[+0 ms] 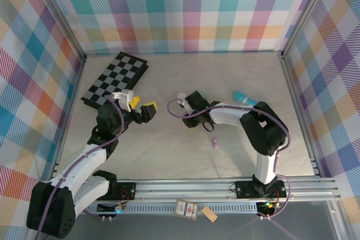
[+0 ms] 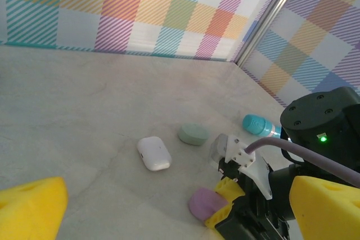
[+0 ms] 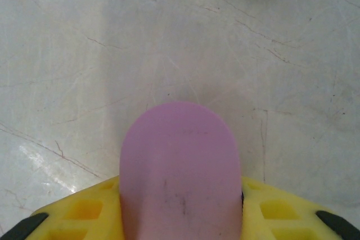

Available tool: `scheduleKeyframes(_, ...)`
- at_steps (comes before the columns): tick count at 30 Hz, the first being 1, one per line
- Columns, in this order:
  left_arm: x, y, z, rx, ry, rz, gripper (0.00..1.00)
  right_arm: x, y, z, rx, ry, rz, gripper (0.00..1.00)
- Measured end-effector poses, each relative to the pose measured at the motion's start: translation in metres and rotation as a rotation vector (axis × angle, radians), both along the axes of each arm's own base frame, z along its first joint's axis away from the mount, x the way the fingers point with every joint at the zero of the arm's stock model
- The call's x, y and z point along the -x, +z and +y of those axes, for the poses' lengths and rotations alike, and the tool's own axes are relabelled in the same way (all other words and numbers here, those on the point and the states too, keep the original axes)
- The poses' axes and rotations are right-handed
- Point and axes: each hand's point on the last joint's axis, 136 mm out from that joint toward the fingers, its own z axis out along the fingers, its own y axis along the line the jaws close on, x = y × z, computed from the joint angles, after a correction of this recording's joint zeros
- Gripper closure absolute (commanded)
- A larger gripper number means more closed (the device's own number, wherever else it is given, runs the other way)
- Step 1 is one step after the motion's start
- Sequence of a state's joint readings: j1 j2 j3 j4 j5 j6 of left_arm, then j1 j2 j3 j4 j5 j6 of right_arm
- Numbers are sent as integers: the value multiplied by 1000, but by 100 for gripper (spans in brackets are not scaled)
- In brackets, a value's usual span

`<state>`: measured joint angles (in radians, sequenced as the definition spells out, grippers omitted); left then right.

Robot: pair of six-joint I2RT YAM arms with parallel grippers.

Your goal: Insert the wireless bluetooth earbuds into the charging case

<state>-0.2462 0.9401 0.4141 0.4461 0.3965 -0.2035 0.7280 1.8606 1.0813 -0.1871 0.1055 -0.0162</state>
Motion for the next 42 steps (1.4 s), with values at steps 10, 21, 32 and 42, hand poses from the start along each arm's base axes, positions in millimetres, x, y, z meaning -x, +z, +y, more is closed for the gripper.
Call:
scheduleKeyframes(10, 18, 19, -22, -25, -178, -31, 0, 35, 99, 0, -137, 166, -72, 67)
scheduleKeyframes(21, 71, 72, -52, -148, -509, -204, 0, 96, 228, 25, -332, 537, -115, 73)
scheduleKeyframes(32, 118, 72, -95, -172, -864, -251, 17, 149, 282, 47, -430, 792, -139, 73)
scheduleKeyframes(42, 131, 75, -103, -159, -954, -270, 44, 152, 268, 53, -409, 824, -92, 73)
